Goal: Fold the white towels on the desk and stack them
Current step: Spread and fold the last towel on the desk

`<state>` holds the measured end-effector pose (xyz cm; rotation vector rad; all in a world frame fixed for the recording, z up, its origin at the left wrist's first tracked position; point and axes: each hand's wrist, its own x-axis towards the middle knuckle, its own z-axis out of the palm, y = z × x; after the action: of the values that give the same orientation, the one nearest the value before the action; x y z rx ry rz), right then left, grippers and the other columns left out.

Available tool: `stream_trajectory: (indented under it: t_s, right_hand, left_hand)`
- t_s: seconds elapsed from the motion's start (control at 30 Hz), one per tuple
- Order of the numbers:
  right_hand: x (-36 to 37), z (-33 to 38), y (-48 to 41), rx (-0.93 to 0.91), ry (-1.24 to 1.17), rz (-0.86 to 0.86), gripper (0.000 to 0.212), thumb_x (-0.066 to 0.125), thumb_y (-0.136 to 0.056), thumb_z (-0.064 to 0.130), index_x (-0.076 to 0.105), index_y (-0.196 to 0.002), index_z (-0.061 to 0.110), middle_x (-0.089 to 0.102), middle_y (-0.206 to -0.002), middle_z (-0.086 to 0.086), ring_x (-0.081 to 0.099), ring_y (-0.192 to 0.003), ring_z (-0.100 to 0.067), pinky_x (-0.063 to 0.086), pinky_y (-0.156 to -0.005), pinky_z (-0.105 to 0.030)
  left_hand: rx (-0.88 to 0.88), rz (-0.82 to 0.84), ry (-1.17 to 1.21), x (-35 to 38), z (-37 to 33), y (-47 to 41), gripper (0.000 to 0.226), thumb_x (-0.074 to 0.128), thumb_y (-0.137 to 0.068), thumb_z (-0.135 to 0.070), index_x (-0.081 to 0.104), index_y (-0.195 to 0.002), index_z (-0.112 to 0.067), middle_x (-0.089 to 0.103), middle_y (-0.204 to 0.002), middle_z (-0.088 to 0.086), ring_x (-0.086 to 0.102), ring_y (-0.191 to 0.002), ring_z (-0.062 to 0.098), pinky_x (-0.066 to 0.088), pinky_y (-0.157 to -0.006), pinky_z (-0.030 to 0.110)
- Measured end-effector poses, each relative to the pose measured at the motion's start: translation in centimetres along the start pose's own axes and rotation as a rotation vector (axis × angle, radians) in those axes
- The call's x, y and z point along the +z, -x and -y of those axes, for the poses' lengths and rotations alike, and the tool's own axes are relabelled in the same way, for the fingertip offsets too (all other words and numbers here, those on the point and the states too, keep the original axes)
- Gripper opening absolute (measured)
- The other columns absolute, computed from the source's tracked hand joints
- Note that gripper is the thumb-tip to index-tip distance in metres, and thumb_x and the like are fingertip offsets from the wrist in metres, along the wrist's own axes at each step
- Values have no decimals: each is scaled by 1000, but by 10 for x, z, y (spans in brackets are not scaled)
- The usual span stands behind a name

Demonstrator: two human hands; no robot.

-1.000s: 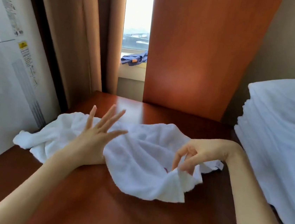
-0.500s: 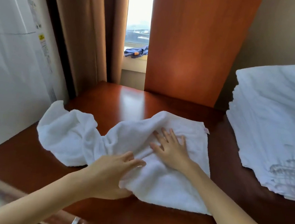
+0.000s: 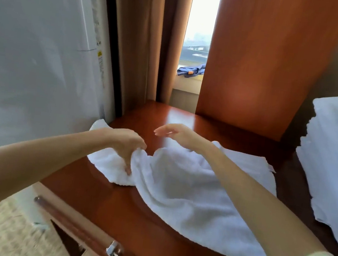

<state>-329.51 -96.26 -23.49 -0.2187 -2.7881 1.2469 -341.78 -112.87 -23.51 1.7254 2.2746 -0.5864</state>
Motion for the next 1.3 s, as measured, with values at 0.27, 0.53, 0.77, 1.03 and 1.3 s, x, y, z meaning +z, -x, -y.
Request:
stream_trajectory:
  t_s: [0.27,0.53,0.77,1.03,1.3]
  right_hand:
    - [28,-1,-41,339,-39,296,20,53,-96,23,66,-110,18,69,-110,-9,63,-90,-23,52,-73,-33]
    - [56,21,-57,313,-364,613,23,55,-98,32,61,-97,10,69,-72,6,66,-64,-5,54,-59,-20]
    - [21,40,-97,-1,-381,-288,61,54,-95,5,29,-150,15,47,-142,-11,51,-123,-19,45,-99,-26]
    - [38,-8,-61,-66,177,-308,45,58,-94,13,51,-138,18,56,-133,-7,50,-124,-22,41,-103,-38]
    - [60,-77,23,-23,255,-456,29,48,-101,26,62,-125,16,62,-125,-2,57,-115,-24,42,-97,-39]
  left_hand:
    - [171,-1238,-312,40,-2,43,14,44,-80,-4,55,-74,-10,55,-64,4,54,-55,25,35,-75,31]
    - [163,-1408,-337,72,-20,52,14,47,-90,0,47,-85,-13,62,-71,4,59,-60,23,39,-78,32]
    - [-67,-715,-78,95,-5,81,40,61,-75,-30,53,-113,-20,57,-93,-4,59,-76,17,50,-58,29]
    - [-312,-287,679,98,22,96,92,41,-57,-96,41,-136,-49,20,-148,-16,25,-135,9,29,-113,37]
    - [-751,-499,1327,110,50,55,75,80,-77,-30,41,-138,-14,54,-120,7,56,-91,20,46,-62,26]
